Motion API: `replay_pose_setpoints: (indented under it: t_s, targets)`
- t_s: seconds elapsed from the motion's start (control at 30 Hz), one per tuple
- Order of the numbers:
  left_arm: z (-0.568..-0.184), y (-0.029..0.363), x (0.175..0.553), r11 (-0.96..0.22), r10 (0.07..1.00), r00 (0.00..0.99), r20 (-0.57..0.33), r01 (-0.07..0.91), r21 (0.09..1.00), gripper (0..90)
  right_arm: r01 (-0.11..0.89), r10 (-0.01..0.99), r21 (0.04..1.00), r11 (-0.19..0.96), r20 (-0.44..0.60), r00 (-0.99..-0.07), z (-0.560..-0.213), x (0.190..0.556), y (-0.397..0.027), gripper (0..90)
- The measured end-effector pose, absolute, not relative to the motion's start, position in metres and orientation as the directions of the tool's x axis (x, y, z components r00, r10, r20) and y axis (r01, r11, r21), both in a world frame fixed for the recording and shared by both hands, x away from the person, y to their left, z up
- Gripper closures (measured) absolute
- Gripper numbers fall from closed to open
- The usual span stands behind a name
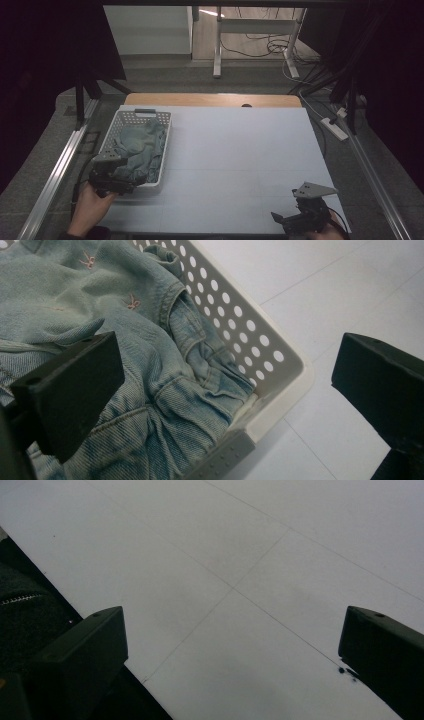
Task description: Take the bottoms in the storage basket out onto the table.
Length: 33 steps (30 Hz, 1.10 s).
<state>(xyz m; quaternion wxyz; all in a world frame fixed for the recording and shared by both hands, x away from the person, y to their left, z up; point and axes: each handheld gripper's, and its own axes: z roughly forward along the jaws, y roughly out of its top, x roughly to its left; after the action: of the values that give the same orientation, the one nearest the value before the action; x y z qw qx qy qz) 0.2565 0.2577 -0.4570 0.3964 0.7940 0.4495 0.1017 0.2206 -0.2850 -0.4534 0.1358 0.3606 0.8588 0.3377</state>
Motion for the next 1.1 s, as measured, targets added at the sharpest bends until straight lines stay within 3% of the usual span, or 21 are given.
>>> replay_pose_setpoints:
  t_s: [1.1]
  targets:
    - [-0.455, 0.253, 0.319, -0.309, 0.809, 0.554, -0.199, 0.687, 0.657, 0.0, 0.534, 0.707, 0.663, 0.525, 0.01, -0.708, -0.455, 0.222, -0.283, 0.0]
